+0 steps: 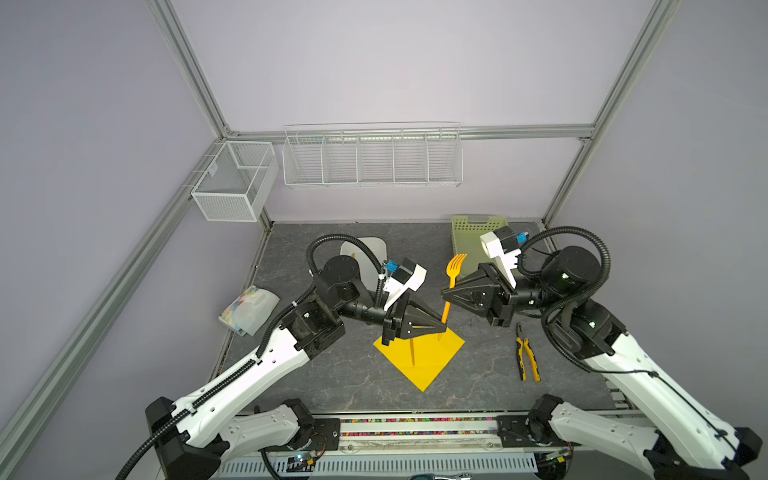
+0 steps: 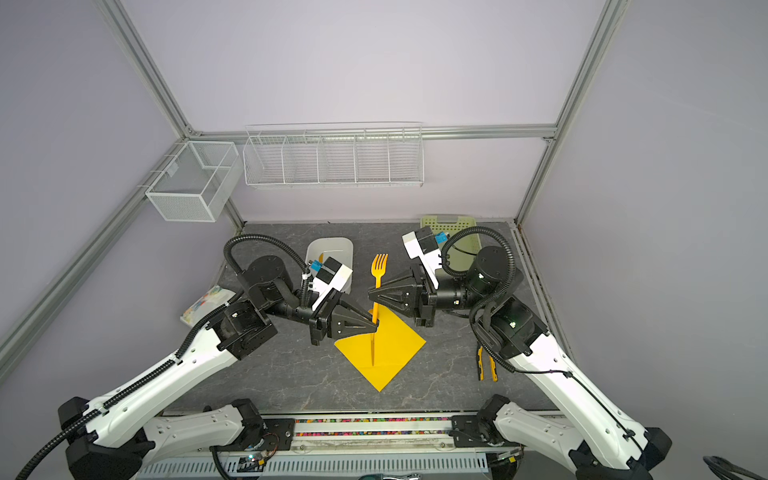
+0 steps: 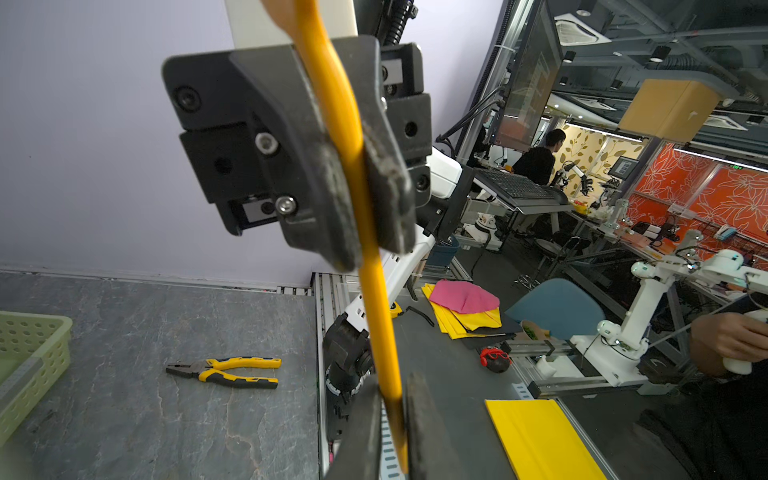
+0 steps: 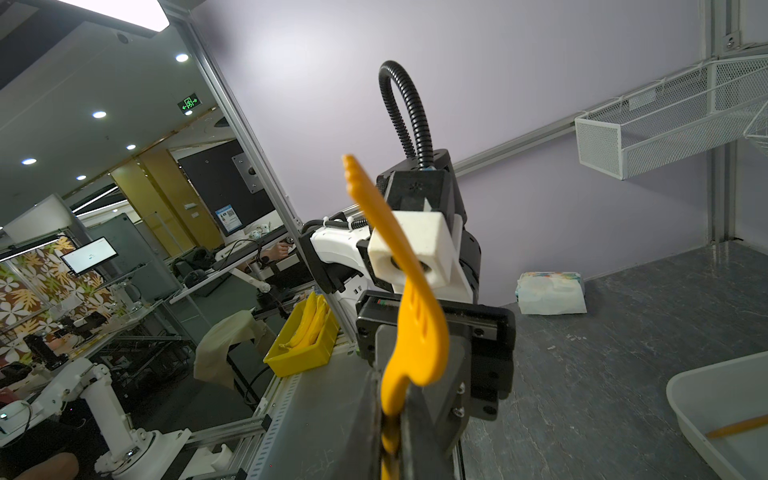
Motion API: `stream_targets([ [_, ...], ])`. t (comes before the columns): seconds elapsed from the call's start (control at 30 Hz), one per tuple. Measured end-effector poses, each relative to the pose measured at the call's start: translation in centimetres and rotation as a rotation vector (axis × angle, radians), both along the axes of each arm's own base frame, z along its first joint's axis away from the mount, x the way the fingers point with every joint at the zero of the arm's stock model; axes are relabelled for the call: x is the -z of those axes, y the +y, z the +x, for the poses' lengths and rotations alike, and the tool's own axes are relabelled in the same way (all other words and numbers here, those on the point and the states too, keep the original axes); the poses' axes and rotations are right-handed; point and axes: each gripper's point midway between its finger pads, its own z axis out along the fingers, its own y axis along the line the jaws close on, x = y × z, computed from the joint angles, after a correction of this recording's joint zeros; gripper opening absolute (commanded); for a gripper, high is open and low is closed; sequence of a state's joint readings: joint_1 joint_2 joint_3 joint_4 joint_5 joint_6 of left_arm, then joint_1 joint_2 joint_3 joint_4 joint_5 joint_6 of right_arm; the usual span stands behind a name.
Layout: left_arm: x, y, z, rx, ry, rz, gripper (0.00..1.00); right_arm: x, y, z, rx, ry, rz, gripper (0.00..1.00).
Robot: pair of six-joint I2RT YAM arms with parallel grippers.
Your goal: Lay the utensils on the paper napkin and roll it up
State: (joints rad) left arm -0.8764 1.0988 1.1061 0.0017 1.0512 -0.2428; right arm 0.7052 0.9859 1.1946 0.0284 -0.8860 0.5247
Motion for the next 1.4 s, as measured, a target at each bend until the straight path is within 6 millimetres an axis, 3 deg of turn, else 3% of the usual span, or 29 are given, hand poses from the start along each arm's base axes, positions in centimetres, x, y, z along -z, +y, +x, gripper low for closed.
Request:
stream_targets([
  [0.13,0.2,0.0,0.1,-0.006,0.003,0.006,0.02,0.0,0.0,-0.1,-0.003,-0.003,0.001,0.09],
  [0.23,0.3,-0.1,0.4,-0.027,-0.004,0.010,0.01,0.1,0.1,0.1,0.005,0.003,-0.004,0.25],
  [0.37,1.3,-0.3,1.8,-0.122,-0.016,0.048,0.00,0.7,0.0,1.1,0.078,0.020,-0.026,0.32],
  [0.63,3.7,-0.4,7.4,-0.455,-0.019,0.188,0.00,3.3,-1.7,5.6,0.403,0.085,-0.132,0.32],
  [0.83,5.7,0.1,10.5,-0.629,-0.007,0.268,0.00,5.2,-2.0,8.7,0.548,0.135,-0.189,0.33],
  [0.93,6.4,0.2,11.5,-0.681,0.003,0.297,0.00,6.3,-1.4,9.8,0.564,0.169,-0.215,0.39],
  [1.1,7.3,0.4,12.6,-0.738,0.017,0.329,0.00,7.6,-0.3,11.4,0.578,0.218,-0.239,0.39],
  [1.4,8.6,0.1,13.4,-0.764,0.037,0.369,0.00,8.2,0.9,13.0,0.586,0.257,-0.225,0.32],
])
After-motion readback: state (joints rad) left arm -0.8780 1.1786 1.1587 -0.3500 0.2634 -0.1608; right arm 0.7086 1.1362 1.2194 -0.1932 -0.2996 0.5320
